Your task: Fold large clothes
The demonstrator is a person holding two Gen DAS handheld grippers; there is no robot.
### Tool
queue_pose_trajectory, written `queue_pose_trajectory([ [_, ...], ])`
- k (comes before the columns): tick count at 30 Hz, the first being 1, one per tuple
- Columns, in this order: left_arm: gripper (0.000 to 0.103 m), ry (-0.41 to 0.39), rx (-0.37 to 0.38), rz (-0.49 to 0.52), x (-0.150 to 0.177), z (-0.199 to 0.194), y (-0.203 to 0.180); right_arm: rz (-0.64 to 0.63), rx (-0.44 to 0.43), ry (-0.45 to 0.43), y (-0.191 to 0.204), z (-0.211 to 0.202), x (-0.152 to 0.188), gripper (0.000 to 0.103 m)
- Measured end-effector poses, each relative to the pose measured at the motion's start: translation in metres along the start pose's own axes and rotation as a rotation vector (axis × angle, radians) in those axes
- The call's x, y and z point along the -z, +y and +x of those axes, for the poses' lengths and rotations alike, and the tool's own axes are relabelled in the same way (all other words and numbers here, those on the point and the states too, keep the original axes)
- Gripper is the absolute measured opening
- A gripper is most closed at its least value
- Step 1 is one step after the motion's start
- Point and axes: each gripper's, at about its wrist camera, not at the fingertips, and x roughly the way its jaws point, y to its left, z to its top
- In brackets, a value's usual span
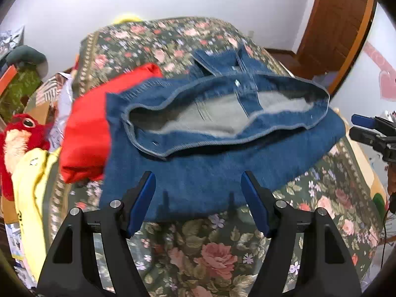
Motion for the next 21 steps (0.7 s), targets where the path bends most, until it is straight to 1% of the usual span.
queue_pose_trajectory([
  [3, 0.071, 0.038, -0.002, 0.009, 0.004, 0.022, -0.007, -0.005, 0.008, 0.042, 0.002, 0.020, 0.008, 0.074],
  [6, 0.071, 0.053, 0.023, -0.025, 0.003, 0.040, -0.006, 0.008, 0.016, 0.092, 0.001, 0.045, 0.008, 0.074],
  [7, 0.071, 0.060, 0.033, -0.039, 0.001, 0.050, -0.004, 0.015, 0.021, 0.099, -0.001, 0.055, 0.007, 0.074],
  [9, 0.071, 0.065, 0.037, -0.056, -0.003, 0.064, 0.001, 0.030, 0.019, 0.080, -0.003, 0.065, 0.004, 0.074],
  [11, 0.071, 0.061, 0.019, -0.074, -0.014, 0.082, 0.011, 0.039, 0.016, 0.067, -0.006, 0.078, -0.005, 0.074],
  [13, 0.070, 0.054, 0.014, -0.099, -0.029, 0.096, 0.023, 0.034, 0.025, 0.074, -0.009, 0.093, -0.017, 0.074],
  [15, 0.063, 0.039, 0.010, -0.120, -0.047, 0.104, 0.034, 0.032, 0.040, 0.073, -0.012, 0.105, -0.032, 0.074],
  [16, 0.055, 0.031, -0.003, -0.120, -0.056, 0.105, 0.037, 0.033, 0.053, 0.060, -0.014, 0.109, -0.043, 0.074],
  [17, 0.050, 0.019, -0.027, -0.110, -0.068, 0.106, 0.041, 0.040, 0.066, 0.042, -0.017, 0.112, -0.055, 0.074],
  [19, 0.050, -0.019, -0.043, -0.124, -0.091, 0.105, 0.049, 0.086, 0.082, -0.009, -0.026, 0.111, -0.074, 0.074],
  [20, 0.050, -0.045, -0.088, -0.134, -0.101, 0.103, 0.052, 0.138, 0.087, -0.045, -0.033, 0.109, -0.083, 0.074],
  [21, 0.050, -0.078, -0.156, -0.145, -0.111, 0.101, 0.057, 0.180, 0.096, -0.071, -0.039, 0.107, -0.089, 0.074],
])
